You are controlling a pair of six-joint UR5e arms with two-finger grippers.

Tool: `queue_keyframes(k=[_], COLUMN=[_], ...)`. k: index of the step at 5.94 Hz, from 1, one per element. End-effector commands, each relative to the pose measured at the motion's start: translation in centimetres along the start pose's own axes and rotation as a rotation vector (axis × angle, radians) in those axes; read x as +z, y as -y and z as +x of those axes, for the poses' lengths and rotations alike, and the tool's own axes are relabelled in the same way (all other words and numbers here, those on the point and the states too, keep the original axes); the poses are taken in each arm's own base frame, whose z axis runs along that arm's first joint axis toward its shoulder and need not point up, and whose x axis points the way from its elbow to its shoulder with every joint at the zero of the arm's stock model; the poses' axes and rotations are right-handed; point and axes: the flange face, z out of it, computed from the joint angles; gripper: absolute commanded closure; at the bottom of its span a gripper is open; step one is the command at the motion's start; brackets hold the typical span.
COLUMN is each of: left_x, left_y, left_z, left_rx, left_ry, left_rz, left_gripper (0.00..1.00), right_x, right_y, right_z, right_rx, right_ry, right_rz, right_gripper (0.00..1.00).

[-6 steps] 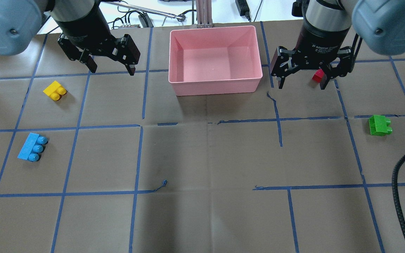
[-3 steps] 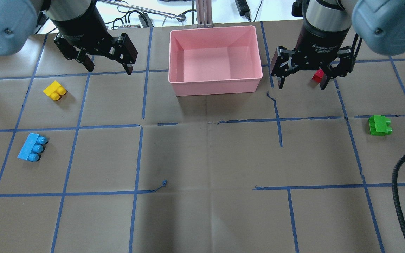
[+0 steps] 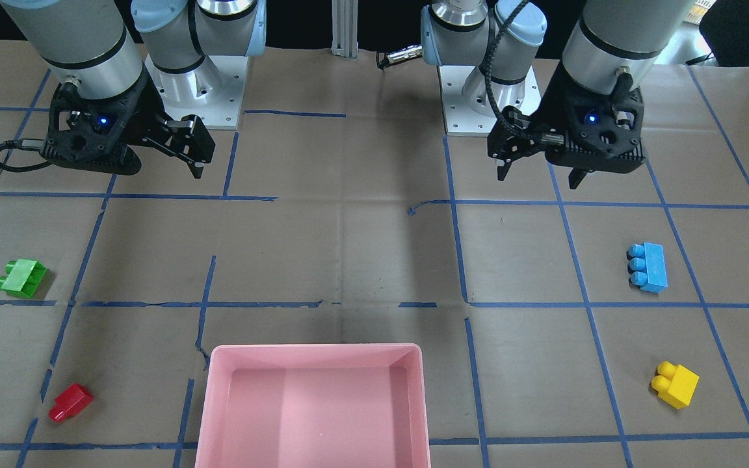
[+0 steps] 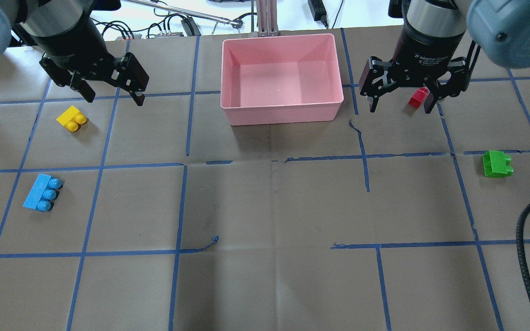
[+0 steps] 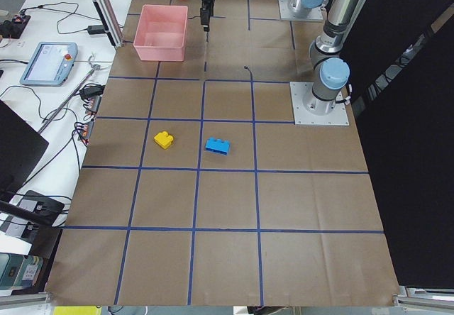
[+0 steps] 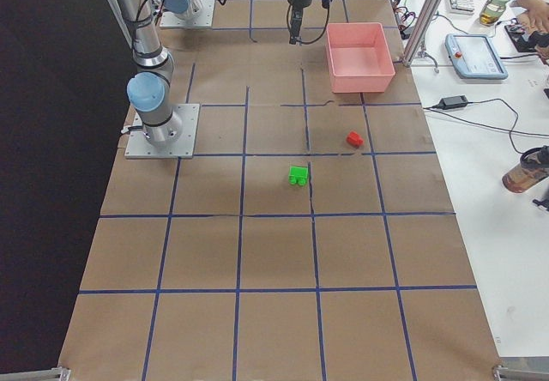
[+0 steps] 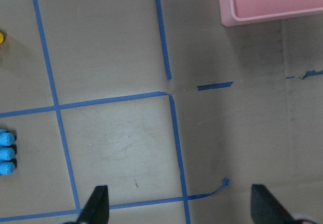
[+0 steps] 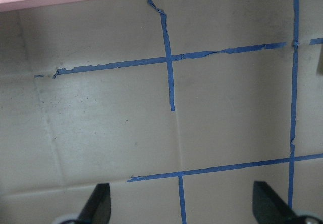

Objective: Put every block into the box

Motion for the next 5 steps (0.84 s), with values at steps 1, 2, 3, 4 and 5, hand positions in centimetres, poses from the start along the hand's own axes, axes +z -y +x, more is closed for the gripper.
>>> queue_keyframes(k=[1,2,3,4,5], left_x=[3.6,6.2,8.8,12.2,16.2], left_y=[-0.1,-0.7,-0.5,0.1,0.7], left_z=[-8.2,-14.0,-18.1,-21.5,-25.0], left_rx=[0.028,0.063,0.090,0.212,0.278], left_ry=[-0.028,-0.064,-0.069,-0.063,-0.032], left_rz=[-0.062,-0.102,-0.087,-0.064,-0.021], left_gripper=[0.01,0.01,0.01,0.01,0.01], right_x=[-0.1,-0.1,0.5,0.9,1.4], right_y=[1.7,3.0,4.1,4.5,4.7], right_z=[4.2,8.1,12.7,15.9,19.6], right_rx=[0.040,0.032,0.032,-0.022,-0.011], right_ry=[0.007,0.012,0.024,0.029,0.030], right_rz=[-0.001,0.005,-0.005,-0.008,-0.019], right_gripper=[0.00,0.00,0.00,0.00,0.00])
